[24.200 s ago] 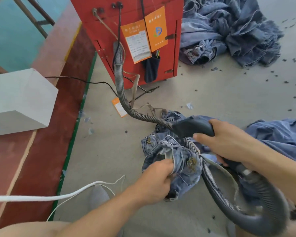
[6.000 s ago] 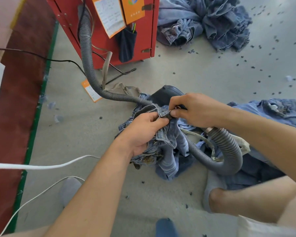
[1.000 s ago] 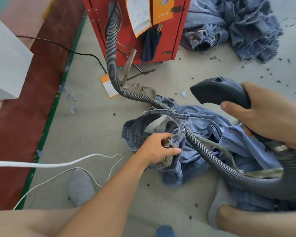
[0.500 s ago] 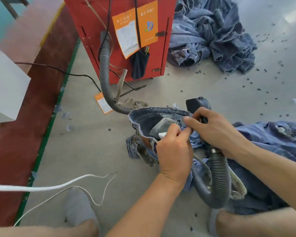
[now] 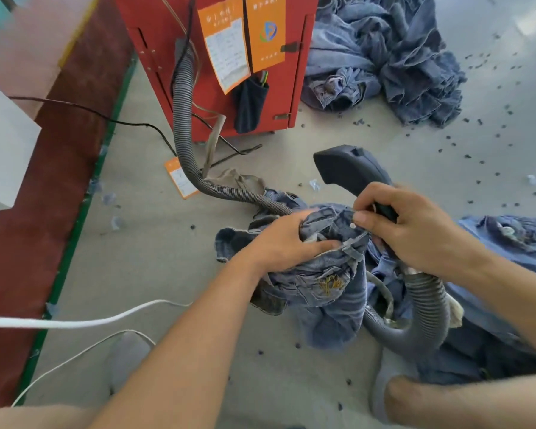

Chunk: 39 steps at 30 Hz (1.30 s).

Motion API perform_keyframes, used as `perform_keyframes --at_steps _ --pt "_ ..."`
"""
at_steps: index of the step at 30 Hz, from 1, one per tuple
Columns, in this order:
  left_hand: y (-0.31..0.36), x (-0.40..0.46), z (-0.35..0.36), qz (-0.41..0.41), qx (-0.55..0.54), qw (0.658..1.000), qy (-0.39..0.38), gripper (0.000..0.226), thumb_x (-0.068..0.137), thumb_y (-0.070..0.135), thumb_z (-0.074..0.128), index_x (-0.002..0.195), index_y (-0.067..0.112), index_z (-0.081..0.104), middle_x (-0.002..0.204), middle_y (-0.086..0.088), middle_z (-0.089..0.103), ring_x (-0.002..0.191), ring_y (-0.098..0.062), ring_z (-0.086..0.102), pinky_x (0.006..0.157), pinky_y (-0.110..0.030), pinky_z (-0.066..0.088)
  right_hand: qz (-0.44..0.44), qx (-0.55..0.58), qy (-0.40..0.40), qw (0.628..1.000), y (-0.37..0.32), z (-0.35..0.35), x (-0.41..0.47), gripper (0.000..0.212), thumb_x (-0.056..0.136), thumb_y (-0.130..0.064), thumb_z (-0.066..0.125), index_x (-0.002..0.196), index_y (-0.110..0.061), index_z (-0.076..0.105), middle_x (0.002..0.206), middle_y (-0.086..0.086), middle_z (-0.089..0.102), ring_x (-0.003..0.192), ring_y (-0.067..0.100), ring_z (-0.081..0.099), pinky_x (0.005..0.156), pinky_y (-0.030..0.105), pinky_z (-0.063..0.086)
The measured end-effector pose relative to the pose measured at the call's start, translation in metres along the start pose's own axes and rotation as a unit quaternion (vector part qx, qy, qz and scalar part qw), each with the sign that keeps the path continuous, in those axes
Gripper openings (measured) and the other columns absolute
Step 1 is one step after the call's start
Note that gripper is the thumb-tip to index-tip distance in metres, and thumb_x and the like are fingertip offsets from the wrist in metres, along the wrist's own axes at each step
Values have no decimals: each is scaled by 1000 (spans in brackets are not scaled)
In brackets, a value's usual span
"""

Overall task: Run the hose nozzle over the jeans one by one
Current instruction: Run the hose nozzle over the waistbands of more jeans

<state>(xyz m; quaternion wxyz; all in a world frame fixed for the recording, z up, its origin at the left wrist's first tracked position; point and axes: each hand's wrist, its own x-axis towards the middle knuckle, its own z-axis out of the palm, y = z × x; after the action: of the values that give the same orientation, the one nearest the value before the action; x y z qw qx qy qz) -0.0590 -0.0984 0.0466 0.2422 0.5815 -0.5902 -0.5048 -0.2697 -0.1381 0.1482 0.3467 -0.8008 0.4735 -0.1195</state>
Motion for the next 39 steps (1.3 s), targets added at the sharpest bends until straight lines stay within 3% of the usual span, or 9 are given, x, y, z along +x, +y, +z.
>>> perform_keyframes --at_steps 3,8,12,15,21,25,32,36,39 --pt "-6 -7 14 -16 -151 988 -14 21 81 55 73 74 35 73 62 19 64 56 5 55 58 -18 45 25 31 7 999 11 -7 13 15 102 -24 64 89 -32 64 63 6 58 50 9 50 49 21 43" --pt "-1 -10 45 -6 -366 930 -10 26 89 43 77 109 26 77 111 -3 78 105 -22 75 86 -33 60 106 69 -15 992 33 6 24 12 104 -22 63 93 -24 67 57 -1 55 47 10 49 46 25 42" --pt "12 -5 63 -83 -397 905 131 29 77 25 89 103 21 76 97 -2 80 90 -21 78 75 -34 63 108 27 -10 994 34 17 18 22 106 -26 58 124 -37 65 71 -15 63 48 1 55 45 15 42" --pt "16 1 63 -134 -364 890 239 36 72 22 87 105 19 73 91 2 80 85 -18 77 82 -43 64 86 9 15 996 25 -2 8 64 105 -34 58 152 -59 24 66 -13 65 50 11 63 48 25 51" --pt "7 6 55 -172 -442 836 277 23 80 22 86 98 15 75 86 -2 80 83 -23 78 82 -52 64 63 -56 -53 995 4 -56 -11 25 85 -66 54 105 -51 51 57 4 67 43 21 64 42 41 55" --pt "5 4 54 -134 -453 853 223 28 71 26 89 93 13 77 94 -16 79 92 -35 76 86 -60 61 85 -81 -141 983 -2 -54 -9 16 87 -61 54 99 -51 53 55 2 67 41 19 62 40 31 50" --pt "0 0 55 -94 -504 842 166 20 85 9 80 105 6 78 104 -23 76 96 -40 74 85 -56 61 93 -103 -18 990 6 -47 13 17 97 -49 57 97 -32 55 53 3 66 41 23 64 41 37 51" --pt "3 0 54 -89 -501 848 149 21 74 17 86 93 11 81 96 -20 77 85 -32 76 78 -46 61 86 -73 -113 987 -3 -64 -6 25 85 -65 55 96 -42 58 57 6 68 43 25 65 39 32 53" --pt "-2 -3 57 -70 -496 858 116 27 73 18 86 98 10 80 99 -20 77 87 -32 76 79 -46 61 86 -123 -97 984 -3 -44 6 17 94 -51 57 93 -34 56 54 0 66 40 15 63 42 28 47"
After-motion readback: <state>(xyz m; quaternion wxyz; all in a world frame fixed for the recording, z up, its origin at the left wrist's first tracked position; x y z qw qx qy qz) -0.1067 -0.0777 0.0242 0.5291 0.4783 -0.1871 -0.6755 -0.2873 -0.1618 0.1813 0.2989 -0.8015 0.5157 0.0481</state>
